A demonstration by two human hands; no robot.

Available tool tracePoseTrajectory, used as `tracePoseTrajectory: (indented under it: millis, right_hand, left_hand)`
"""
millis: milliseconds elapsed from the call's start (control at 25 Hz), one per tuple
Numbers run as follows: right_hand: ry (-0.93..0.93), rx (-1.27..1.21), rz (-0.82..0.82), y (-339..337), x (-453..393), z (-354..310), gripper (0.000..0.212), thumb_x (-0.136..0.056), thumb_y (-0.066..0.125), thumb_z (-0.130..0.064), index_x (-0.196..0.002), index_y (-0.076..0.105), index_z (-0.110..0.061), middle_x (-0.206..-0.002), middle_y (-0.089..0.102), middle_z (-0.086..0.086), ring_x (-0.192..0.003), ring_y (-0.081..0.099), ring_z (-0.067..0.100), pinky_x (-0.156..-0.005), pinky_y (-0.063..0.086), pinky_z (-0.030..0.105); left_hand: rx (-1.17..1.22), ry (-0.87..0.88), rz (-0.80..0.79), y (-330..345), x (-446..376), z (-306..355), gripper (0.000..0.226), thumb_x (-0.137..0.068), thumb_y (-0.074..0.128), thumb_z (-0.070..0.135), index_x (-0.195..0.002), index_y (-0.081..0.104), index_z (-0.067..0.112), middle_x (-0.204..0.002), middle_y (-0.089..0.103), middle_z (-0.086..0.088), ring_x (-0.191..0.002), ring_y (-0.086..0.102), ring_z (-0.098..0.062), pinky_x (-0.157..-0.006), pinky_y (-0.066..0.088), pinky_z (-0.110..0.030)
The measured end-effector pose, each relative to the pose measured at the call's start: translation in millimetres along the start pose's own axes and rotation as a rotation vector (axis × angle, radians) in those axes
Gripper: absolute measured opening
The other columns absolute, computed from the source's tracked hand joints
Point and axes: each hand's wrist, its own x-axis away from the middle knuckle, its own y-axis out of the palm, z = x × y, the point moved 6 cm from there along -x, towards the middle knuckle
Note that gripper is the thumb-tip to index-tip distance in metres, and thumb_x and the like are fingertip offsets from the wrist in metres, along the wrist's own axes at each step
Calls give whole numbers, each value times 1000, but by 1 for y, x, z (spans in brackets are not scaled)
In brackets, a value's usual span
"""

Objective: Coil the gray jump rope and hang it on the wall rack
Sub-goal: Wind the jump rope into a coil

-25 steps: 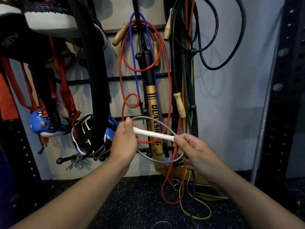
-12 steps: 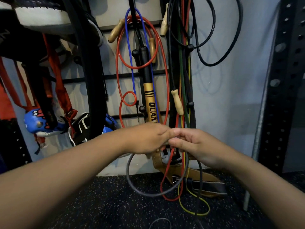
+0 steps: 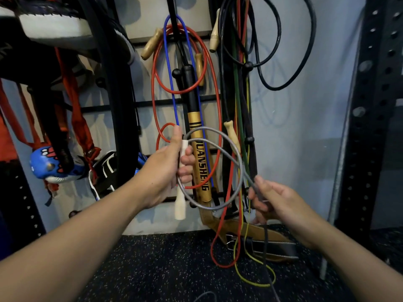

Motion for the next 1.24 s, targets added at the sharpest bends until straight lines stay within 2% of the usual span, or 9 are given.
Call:
tracePoseTrajectory:
  millis: [120, 200, 320, 440, 560, 800, 960, 1120, 1240]
  right_hand:
    - [30, -72, -133, 33, 7, 14, 55, -77, 63, -76, -96, 71, -25, -73, 53, 1, -63, 54, 16, -75, 59, 41]
    - [10, -100, -203, 59, 10, 16, 59, -70, 67, -80, -107, 67, -35, -82, 62, 0, -71, 53, 20, -72, 53, 37]
    - [13, -224, -138, 80, 4, 8, 62, -76, 65, -71, -119, 59, -27, -71, 66, -1, -64, 51, 23, -58, 46, 33]
    - [40, -420, 34, 73, -6, 3, 50, -80, 69, -59, -104, 64, -17, -54, 43, 0, -45, 34, 15, -44, 26, 28]
    - [11, -439, 97, 61, -7, -1, 24, -84, 76, -43, -85, 67, -20, -55, 38, 0, -46, 28, 13, -48, 16, 31]
    - [-14, -556, 94, 55, -9, -12, 14, -96, 68, -19, -92, 58, -10, -65, 45, 2, -50, 37, 12, -47, 29, 25]
    - [-48, -699, 141, 64, -8, -16, 14, -99, 62, -19, -93, 55, -9, -65, 43, 1, -48, 39, 10, -50, 30, 26]
    - [-62, -423, 116, 64, -8, -15, 38, -101, 54, -39, -105, 58, -2, -59, 41, 0, -51, 35, 11, -54, 27, 31]
    - [-114, -129, 73, 57, -10, -23, 35, -104, 50, -39, -105, 59, -5, -69, 68, 9, -49, 41, 10, -52, 35, 27]
  left_hand:
    - [218, 93, 166, 13, 4, -9, 42, -101, 41, 55, -81, 47, 18, -64, 35, 5, -53, 30, -10, -54, 30, -25]
    - [380, 174, 289, 21, 5, -15, 37, -106, 38, 47, -84, 45, 17, -63, 34, 5, -50, 30, -9, -53, 30, -24]
    - [454, 248, 396, 28, 9, -24, 30, -109, 37, 38, -91, 46, 15, -64, 40, 4, -48, 42, -8, -54, 42, -25]
    - [286, 249, 435, 27, 21, -36, 35, -109, 37, 35, -91, 54, 10, -65, 62, 2, -64, 67, -13, -68, 60, -31]
    - [187, 207, 402, 21, 31, -47, 33, -106, 42, 34, -94, 60, 9, -75, 74, -2, -83, 73, -19, -80, 61, -38]
    - [278, 125, 383, 7, 49, -47, 17, -102, 52, 18, -100, 63, 6, -96, 81, -13, -97, 77, -27, -78, 65, -36]
    - [428, 42, 405, 9, 57, -55, 7, -102, 51, 5, -103, 58, 3, -104, 79, -22, -104, 76, -34, -84, 64, -43]
    - [434, -63, 438, 4, 64, -74, 17, -98, 52, -3, -113, 55, 3, -109, 77, -26, -105, 75, -36, -93, 56, -46]
    - [15, -123, 466, -9, 70, -74, 46, -93, 65, 3, -136, 49, 9, -117, 76, -12, -105, 73, -24, -97, 51, -43]
